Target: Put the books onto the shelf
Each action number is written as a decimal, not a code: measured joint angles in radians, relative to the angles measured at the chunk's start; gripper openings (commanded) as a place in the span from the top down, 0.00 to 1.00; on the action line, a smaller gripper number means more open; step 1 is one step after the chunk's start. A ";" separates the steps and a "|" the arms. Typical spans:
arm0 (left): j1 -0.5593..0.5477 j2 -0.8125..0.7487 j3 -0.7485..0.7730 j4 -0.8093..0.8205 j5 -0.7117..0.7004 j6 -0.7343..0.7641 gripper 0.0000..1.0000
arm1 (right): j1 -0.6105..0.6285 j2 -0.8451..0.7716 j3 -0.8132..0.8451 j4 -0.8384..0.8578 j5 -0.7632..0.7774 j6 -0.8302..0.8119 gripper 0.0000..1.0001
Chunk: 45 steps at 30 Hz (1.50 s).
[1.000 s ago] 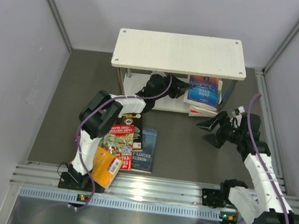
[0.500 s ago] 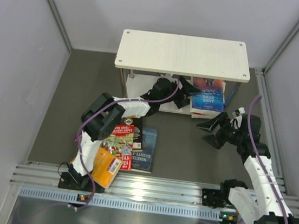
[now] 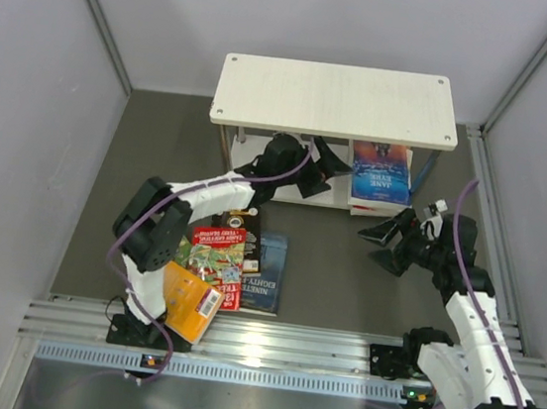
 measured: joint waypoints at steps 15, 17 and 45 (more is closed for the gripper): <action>0.069 -0.633 -0.256 -0.771 -0.297 0.288 0.01 | 0.627 0.278 0.177 0.176 0.169 0.028 0.20; 0.105 -0.743 -0.287 -0.842 -0.343 0.302 0.01 | 0.731 0.364 0.217 0.231 0.199 0.035 0.20; 0.166 -1.219 -0.295 -1.360 -0.459 0.311 0.01 | 1.154 1.025 0.168 0.976 0.524 0.502 0.80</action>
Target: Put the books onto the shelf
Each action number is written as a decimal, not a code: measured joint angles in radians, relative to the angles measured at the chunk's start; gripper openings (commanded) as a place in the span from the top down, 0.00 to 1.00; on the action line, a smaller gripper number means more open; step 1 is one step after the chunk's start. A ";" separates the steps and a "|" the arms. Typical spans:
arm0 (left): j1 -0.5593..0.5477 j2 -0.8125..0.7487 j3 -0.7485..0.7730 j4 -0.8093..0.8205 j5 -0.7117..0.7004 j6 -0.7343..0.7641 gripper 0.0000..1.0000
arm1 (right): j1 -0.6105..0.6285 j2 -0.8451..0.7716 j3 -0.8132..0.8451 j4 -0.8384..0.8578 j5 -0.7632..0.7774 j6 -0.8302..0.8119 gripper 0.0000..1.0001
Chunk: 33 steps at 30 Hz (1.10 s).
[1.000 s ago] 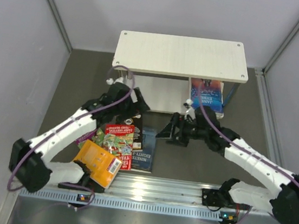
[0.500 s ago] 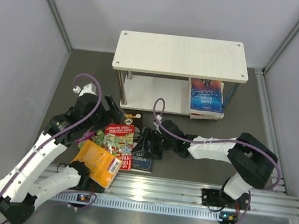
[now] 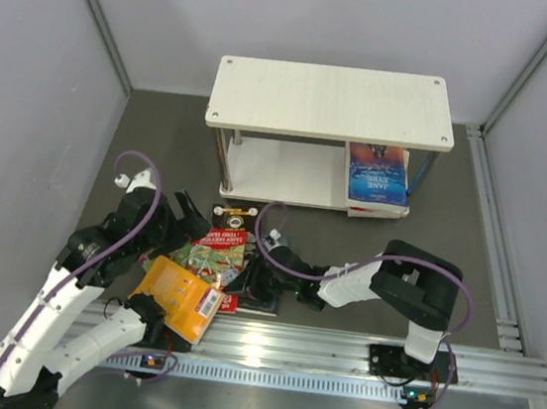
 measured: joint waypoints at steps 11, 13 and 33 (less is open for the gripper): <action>0.001 -0.026 0.000 -0.028 0.018 -0.001 0.01 | 0.026 -0.109 0.087 -0.220 0.044 -0.091 1.00; 0.001 -0.029 -0.002 -0.023 0.033 0.000 0.01 | 0.026 -0.183 0.135 -0.355 0.066 -0.150 1.00; 0.002 -0.027 -0.374 0.713 0.427 -0.225 0.01 | -0.259 -0.930 0.035 -0.687 0.067 -0.151 1.00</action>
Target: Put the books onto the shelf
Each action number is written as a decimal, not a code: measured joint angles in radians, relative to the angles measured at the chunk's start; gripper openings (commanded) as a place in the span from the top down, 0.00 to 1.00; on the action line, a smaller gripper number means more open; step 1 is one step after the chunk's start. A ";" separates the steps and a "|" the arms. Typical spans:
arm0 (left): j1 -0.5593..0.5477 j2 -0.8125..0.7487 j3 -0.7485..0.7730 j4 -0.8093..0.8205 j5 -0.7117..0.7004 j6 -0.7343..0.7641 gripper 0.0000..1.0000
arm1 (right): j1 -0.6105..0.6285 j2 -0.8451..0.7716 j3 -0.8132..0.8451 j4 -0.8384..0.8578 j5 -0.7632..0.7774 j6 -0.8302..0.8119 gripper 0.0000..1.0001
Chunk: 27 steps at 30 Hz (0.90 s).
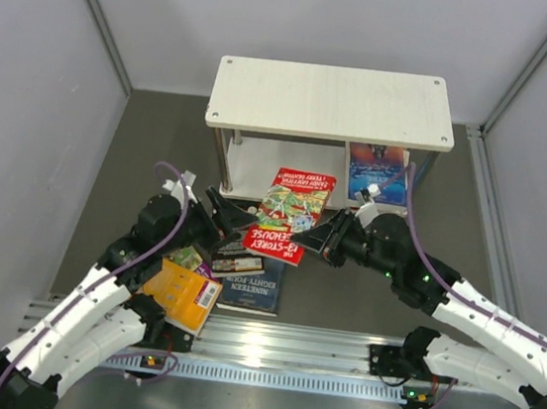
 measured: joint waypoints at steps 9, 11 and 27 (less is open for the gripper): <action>0.000 -0.038 -0.097 0.295 0.082 -0.145 0.01 | -0.040 -0.003 -0.093 0.116 -0.115 0.080 1.00; 0.000 -0.050 -0.098 0.307 0.097 -0.150 0.01 | -0.051 -0.003 -0.113 0.158 -0.131 0.105 1.00; 0.000 -0.133 -0.176 0.196 0.119 -0.162 0.05 | -0.065 0.005 -0.281 0.549 -0.193 0.315 1.00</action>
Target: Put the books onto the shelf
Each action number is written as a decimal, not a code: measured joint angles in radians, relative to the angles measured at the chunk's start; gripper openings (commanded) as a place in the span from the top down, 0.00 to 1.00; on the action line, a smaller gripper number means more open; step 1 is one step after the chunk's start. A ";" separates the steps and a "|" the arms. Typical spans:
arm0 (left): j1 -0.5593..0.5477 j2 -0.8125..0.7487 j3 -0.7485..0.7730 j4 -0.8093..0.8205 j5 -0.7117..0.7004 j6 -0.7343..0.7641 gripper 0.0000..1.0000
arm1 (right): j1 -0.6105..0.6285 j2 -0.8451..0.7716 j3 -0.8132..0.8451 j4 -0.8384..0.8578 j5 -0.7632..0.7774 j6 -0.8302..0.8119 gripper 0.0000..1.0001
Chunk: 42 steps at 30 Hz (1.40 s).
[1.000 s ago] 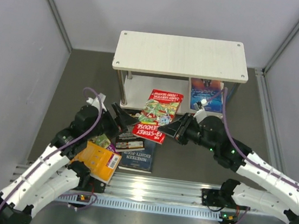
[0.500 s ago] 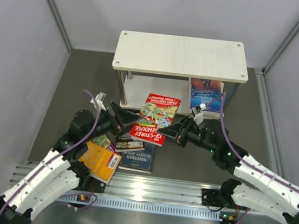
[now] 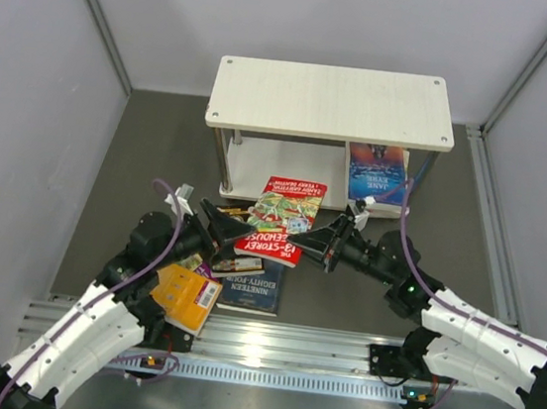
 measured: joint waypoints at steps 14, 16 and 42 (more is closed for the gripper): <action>0.000 -0.056 -0.039 0.116 -0.018 -0.121 0.28 | 0.000 -0.047 -0.110 0.098 0.027 0.054 1.00; 0.000 -0.043 -0.039 0.130 -0.015 -0.124 0.27 | 0.000 -0.049 -0.114 0.108 0.031 0.062 1.00; -0.127 0.195 -0.014 0.257 -0.111 -0.116 1.00 | -0.033 -0.099 -0.152 0.097 0.022 0.042 1.00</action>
